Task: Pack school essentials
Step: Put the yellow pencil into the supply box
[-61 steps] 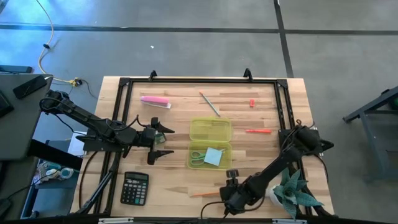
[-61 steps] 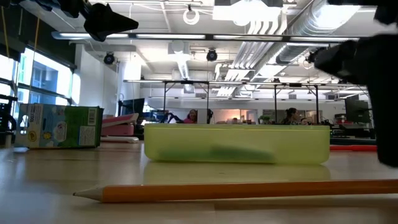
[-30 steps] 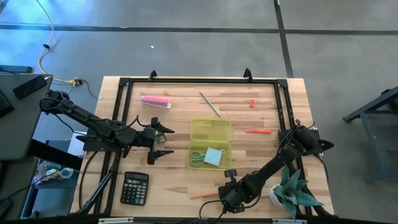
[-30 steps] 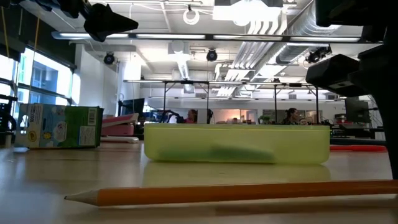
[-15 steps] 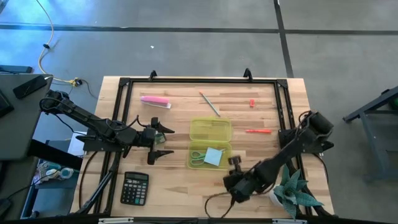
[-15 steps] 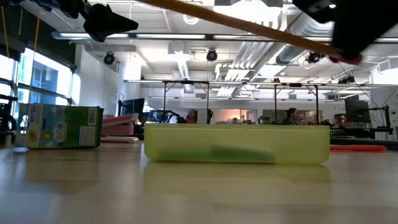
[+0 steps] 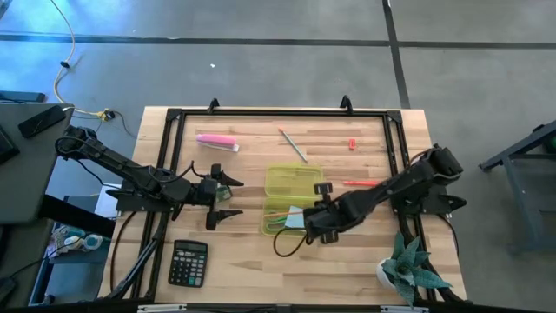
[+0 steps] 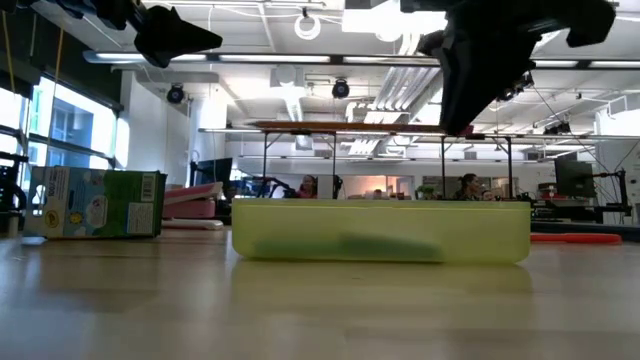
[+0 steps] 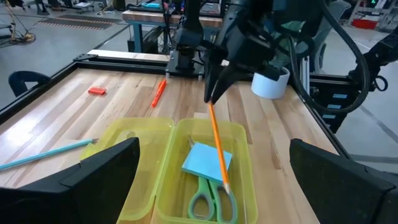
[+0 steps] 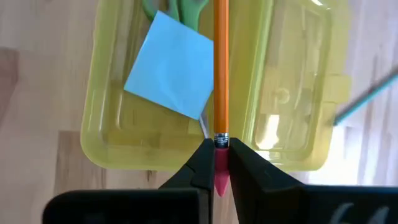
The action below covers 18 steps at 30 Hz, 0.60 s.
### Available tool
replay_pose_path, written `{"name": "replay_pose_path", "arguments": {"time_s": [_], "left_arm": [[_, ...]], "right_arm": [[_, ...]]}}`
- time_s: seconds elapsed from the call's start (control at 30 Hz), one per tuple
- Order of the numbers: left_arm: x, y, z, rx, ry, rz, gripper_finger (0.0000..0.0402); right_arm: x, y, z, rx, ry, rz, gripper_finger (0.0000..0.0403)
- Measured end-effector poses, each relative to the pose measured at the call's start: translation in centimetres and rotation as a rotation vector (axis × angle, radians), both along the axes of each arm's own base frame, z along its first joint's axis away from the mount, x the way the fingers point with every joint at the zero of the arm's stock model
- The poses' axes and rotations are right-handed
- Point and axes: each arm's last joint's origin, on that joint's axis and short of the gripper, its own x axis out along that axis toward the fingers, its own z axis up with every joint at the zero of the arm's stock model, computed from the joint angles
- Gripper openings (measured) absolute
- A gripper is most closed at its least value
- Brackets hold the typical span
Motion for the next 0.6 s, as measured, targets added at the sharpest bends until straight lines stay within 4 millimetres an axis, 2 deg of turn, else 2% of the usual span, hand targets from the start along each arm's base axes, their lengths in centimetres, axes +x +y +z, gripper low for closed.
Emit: {"name": "replay_pose_path", "arguments": {"time_s": [0.2,0.6], "left_arm": [[0.0,0.0,0.0,0.001,0.002,0.0,0.04],[0.0,0.0,0.0,0.001,0.002,0.0,0.04]], "right_arm": [[0.9,-1.0,-1.2,0.032,0.06,0.003,0.0026],[1.5,-0.9,-3.2,0.024,0.142,0.012,0.0027]]}}
